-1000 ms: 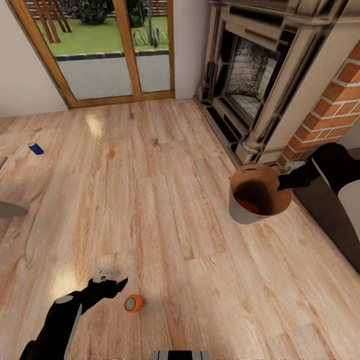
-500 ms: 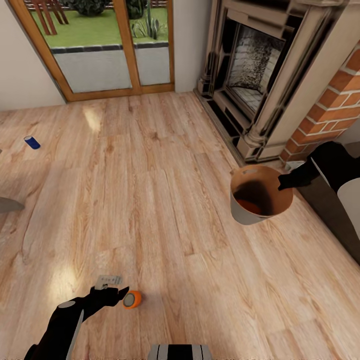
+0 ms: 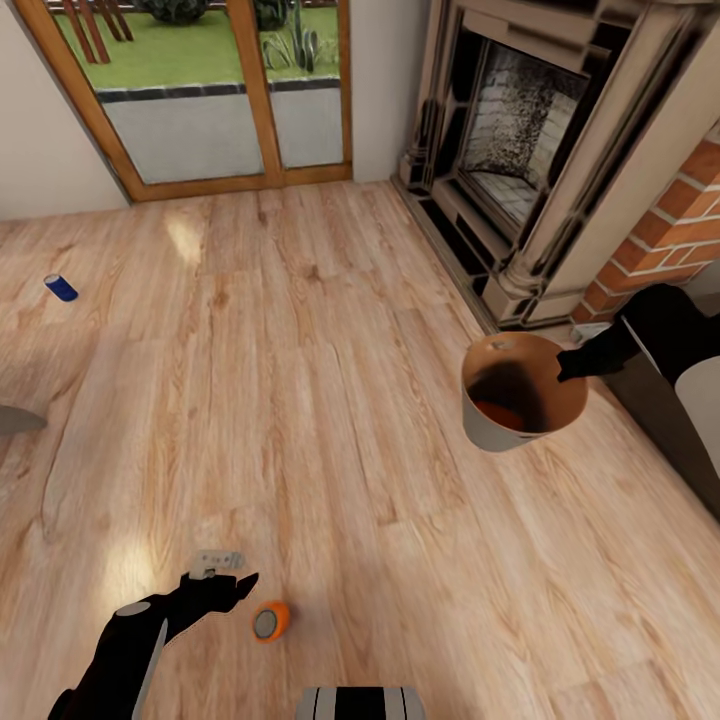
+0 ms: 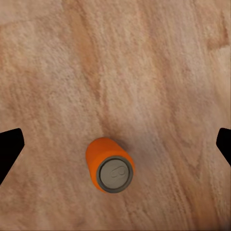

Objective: Put the three can of soda from the living room inside the tash can in the kitchen.

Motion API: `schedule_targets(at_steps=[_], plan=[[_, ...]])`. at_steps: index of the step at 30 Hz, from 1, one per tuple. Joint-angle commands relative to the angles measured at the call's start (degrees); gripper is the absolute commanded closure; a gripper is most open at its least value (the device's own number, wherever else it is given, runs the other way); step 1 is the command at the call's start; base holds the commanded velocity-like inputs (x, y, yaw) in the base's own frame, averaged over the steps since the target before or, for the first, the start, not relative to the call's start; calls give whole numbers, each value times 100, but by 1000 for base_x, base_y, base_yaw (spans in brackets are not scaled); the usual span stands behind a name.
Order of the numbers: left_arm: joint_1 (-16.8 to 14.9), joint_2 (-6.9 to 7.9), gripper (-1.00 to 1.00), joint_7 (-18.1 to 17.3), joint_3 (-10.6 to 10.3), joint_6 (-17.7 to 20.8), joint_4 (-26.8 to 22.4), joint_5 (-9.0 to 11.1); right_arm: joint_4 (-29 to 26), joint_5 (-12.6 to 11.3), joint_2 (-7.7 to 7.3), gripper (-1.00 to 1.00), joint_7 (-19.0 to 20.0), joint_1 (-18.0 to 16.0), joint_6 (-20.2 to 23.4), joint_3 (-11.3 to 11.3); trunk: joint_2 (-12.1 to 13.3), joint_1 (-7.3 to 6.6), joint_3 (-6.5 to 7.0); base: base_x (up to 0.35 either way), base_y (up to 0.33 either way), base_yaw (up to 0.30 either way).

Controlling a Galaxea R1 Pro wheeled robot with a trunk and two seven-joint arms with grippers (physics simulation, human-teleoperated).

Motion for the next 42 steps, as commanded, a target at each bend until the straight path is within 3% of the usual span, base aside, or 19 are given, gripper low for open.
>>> schedule_targets(at_steps=[1,4,8,18,25,42], plan=[[1,0,-100,0,0,-2,0,1,0,-70,0,100,21,-1,29,16,0,0,0,155,117,0],[3,0,-100,-2,0,-8,-2,2,0,-74,0,100,21,9,29,329,0,0,0,73,55,0],[1,0,-100,0,0,-9,-2,2,0,-84,-4,100,21,6,29,470,-40,21,-18,18,13,0],[0,-8,-100,346,-16,0,-2,-27,0,-87,-14,100,21,-3,29,483,-441,241,-207,1,0,0],[3,-8,-100,406,-31,0,-2,-45,0,-87,-17,100,21,-8,29,474,-722,395,-382,0,0,0],[0,-10,-100,404,-52,-6,-23,-19,0,-78,-10,100,21,2,29,503,-722,395,-506,-62,-96,0]])
